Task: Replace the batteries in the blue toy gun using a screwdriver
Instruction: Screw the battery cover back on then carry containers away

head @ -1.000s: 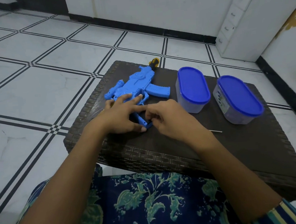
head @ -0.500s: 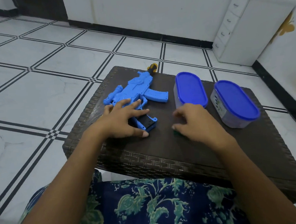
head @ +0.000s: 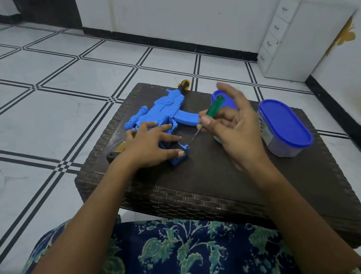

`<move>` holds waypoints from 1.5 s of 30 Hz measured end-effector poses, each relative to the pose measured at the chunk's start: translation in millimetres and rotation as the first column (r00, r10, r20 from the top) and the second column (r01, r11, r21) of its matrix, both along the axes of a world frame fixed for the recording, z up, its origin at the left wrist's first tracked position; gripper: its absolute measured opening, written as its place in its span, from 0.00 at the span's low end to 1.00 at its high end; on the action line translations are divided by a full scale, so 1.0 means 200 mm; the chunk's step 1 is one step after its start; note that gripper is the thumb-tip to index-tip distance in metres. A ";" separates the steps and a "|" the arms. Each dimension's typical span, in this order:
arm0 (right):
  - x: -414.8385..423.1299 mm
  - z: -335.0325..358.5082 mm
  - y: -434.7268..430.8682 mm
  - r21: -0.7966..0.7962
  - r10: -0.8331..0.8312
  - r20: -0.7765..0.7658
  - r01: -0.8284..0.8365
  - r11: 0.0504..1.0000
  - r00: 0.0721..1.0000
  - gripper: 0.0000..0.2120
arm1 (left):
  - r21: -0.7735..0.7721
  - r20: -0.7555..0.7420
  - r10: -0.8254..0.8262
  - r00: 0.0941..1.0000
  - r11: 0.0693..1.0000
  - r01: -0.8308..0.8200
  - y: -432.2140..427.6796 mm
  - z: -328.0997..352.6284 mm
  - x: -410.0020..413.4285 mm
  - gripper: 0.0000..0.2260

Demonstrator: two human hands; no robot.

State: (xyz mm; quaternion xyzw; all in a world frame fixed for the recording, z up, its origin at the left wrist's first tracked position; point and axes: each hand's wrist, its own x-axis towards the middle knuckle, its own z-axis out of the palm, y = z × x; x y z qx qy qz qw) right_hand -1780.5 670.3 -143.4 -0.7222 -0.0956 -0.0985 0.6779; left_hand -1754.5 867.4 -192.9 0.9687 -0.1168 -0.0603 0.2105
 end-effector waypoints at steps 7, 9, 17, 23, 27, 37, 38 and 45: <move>0.04 -0.07 0.09 0.008 -0.112 0.175 0.112 0.994 0.978 0.23 | -0.029 -0.030 -0.043 0.999 0.999 0.042 0.02 0.00 0.00 0.20; 0.05 -0.08 0.07 -0.028 -0.115 0.204 0.123 0.992 0.972 0.22 | -0.030 -0.031 -0.053 0.998 0.998 0.052 0.02 0.00 0.00 0.20; 0.02 -0.12 0.09 -0.136 -0.070 0.274 0.111 0.984 0.959 0.20 | -0.070 -0.040 -0.079 0.996 0.995 0.076 0.01 0.01 -0.03 0.15; 0.00 -0.10 0.08 -0.425 0.077 0.381 0.101 0.900 0.921 0.18 | -0.075 -0.042 -0.081 0.996 0.994 0.078 0.00 0.02 -0.05 0.09; 0.00 -0.06 0.04 -0.533 0.154 0.265 0.011 0.846 0.952 0.20 | -0.081 -0.051 -0.072 0.996 0.994 0.068 0.00 0.03 -0.04 0.08; 0.02 -0.05 0.03 -0.528 0.196 0.251 -0.035 0.848 0.948 0.19 | -0.083 -0.058 -0.075 0.996 0.994 0.070 -0.01 0.03 -0.04 0.09; 0.02 -0.05 0.03 -0.510 0.211 0.247 -0.058 0.858 0.946 0.21 | -0.082 -0.055 -0.078 0.995 0.994 0.074 0.00 0.03 -0.04 0.10; 0.01 -0.02 0.01 -0.460 0.174 0.174 -0.076 0.885 0.969 0.21 | -0.086 -0.044 -0.081 0.996 0.993 0.077 0.00 0.04 -0.04 0.08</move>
